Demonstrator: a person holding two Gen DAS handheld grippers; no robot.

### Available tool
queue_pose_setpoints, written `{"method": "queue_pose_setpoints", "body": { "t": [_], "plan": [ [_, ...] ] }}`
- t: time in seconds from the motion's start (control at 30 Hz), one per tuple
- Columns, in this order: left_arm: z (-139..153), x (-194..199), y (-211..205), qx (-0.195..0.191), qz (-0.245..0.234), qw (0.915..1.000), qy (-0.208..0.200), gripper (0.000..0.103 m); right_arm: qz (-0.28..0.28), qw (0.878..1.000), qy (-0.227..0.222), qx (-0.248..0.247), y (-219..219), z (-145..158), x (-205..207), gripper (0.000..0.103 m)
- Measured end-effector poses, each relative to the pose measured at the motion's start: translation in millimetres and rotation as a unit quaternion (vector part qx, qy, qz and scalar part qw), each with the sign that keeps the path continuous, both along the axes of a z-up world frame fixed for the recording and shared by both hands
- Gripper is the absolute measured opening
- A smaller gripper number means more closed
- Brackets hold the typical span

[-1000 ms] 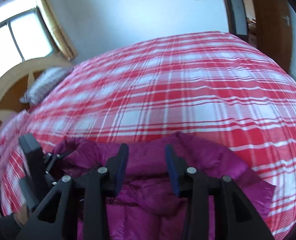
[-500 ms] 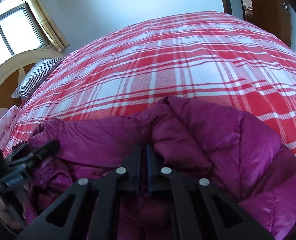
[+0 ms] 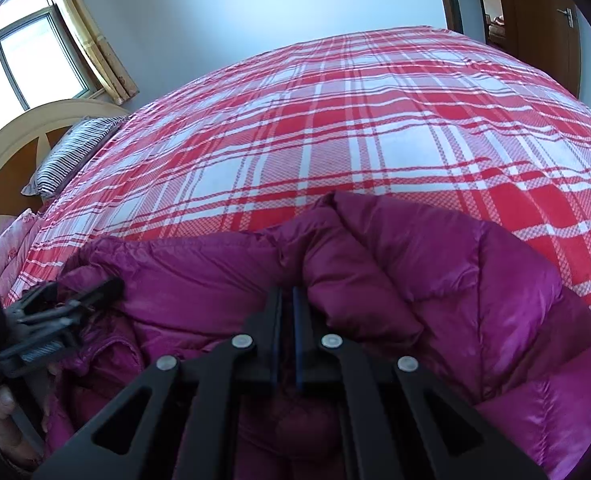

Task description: Fold large clothes

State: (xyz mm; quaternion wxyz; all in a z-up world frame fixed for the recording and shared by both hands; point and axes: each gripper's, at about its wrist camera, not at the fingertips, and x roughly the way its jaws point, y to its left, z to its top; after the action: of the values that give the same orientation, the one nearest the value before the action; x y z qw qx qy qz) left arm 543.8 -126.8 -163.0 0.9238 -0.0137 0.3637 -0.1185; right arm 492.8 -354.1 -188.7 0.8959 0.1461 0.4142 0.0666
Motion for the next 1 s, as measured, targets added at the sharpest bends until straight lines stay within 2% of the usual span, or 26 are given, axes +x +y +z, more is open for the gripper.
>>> {"method": "queue_pose_setpoints", "body": {
  "t": [0.1,0.17,0.27,0.3,0.33,0.37,0.4,0.5,0.73,1.0],
  "plan": [
    [29,-12,24,-0.063,0.029,0.9971,-0.031,0.093,-0.001,1.0,-0.004,-0.004,1,0,-1,0.004],
    [42,-12,26,-0.062,0.06,0.9955,-0.04,0.093,-0.002,1.0,-0.006,-0.005,1,0,-2,0.004],
    [41,5,4,0.008,0.075,0.997,-0.016,0.093,-0.002,1.0,-0.007,-0.001,1,-1,-2,0.004],
    [34,9,-8,0.052,0.074,0.9958,-0.011,0.093,-0.001,1.0,-0.007,0.002,0,-1,-2,0.004],
    [25,12,-17,0.096,0.078,0.9923,-0.012,0.093,-0.001,1.0,-0.007,0.007,-2,-1,-2,0.004],
    [12,14,-27,0.169,0.091,0.9813,-0.011,0.093,-0.002,1.0,-0.008,0.009,-2,-2,-2,0.004],
    [-1,17,-32,0.205,0.096,0.9739,-0.008,0.093,-0.002,1.0,-0.008,0.011,-3,-2,-2,0.004],
    [-14,18,-25,0.19,0.092,0.9775,0.009,0.093,-0.001,1.0,-0.009,0.015,-4,-3,-2,0.004],
    [-23,17,-33,0.226,0.095,0.9694,0.001,0.094,-0.002,1.0,-0.008,0.012,-3,-2,-2,0.004],
    [-24,21,-32,0.221,0.098,0.9703,0.006,0.096,-0.003,1.0,-0.006,-0.006,3,-1,-1,0.004]
  ]
}}
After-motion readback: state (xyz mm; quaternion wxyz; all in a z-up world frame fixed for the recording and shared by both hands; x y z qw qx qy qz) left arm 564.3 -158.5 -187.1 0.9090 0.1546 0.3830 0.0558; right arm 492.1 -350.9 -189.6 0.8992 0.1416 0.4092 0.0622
